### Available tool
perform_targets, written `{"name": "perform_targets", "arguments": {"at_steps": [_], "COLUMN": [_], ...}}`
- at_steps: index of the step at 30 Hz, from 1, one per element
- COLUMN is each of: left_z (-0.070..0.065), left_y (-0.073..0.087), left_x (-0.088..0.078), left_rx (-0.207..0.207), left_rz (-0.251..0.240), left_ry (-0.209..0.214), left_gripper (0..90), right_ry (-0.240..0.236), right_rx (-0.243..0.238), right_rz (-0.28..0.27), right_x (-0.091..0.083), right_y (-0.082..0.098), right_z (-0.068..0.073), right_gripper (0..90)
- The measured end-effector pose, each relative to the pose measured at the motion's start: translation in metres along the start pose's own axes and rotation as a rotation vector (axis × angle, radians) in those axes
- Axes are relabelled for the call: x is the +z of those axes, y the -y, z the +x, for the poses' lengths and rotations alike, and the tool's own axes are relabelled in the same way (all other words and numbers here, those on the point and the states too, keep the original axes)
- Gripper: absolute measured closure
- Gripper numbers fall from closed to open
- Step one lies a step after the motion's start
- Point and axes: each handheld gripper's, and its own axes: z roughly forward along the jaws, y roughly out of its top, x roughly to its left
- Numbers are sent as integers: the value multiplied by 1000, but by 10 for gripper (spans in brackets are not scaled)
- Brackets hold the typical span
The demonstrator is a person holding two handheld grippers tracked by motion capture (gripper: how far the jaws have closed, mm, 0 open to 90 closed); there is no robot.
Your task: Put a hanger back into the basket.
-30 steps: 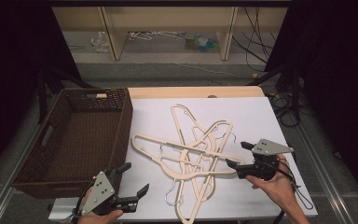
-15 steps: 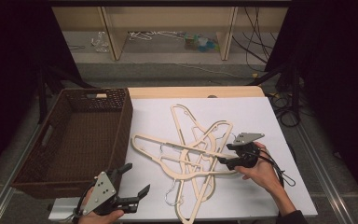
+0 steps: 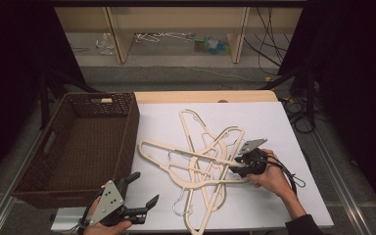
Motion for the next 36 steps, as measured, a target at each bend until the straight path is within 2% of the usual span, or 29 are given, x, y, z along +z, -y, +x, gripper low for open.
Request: {"name": "perform_targets", "arguments": {"at_steps": [3,4,6,8,11,13,16,22,24,27,32,33,36], "left_z": [0,-1,-2,-3,-5,-7,-7,-7,-8,-8,-2,-2,1], "left_y": [1,1,2,2,3,4,7,14,17,22,26,26,29], "left_x": [1,1,3,7,12,19,26,44,51,62,76,76,86], "left_rx": [7,-7,-12,2,9,45,61,98,121,183,186,186,222], "left_rz": [10,15,24,35,60,107,141,211,240,285,319,319,338], "left_ry": [3,6,15,28,30,29,39,35,42,51,51,51,50], "left_gripper": [159,159,159,160,161,163,164,180,184,193,215,216,222], "right_ry": [-4,-7,-1,-26,-52,-67,-97,-101,-89,-82,-68,-68,-64], "right_rx": [-24,-29,-57,-72,-141,-175,-199,-199,-198,-194,-192,-192,-193], "right_rz": [2,22,29,30,37,34,40,36,49,42,49,49,51], "right_x": [2,2,5,5,3,2,-3,-19,-24,-35,-58,-58,-69], "right_y": [1,0,1,1,1,2,2,-8,-11,-18,-30,-30,-35], "right_z": [-3,-3,-4,-5,-6,-6,-5,0,2,2,6,6,10], "right_gripper": [615,628,641,674,758,775,791,793,793,793,794,794,794]}}
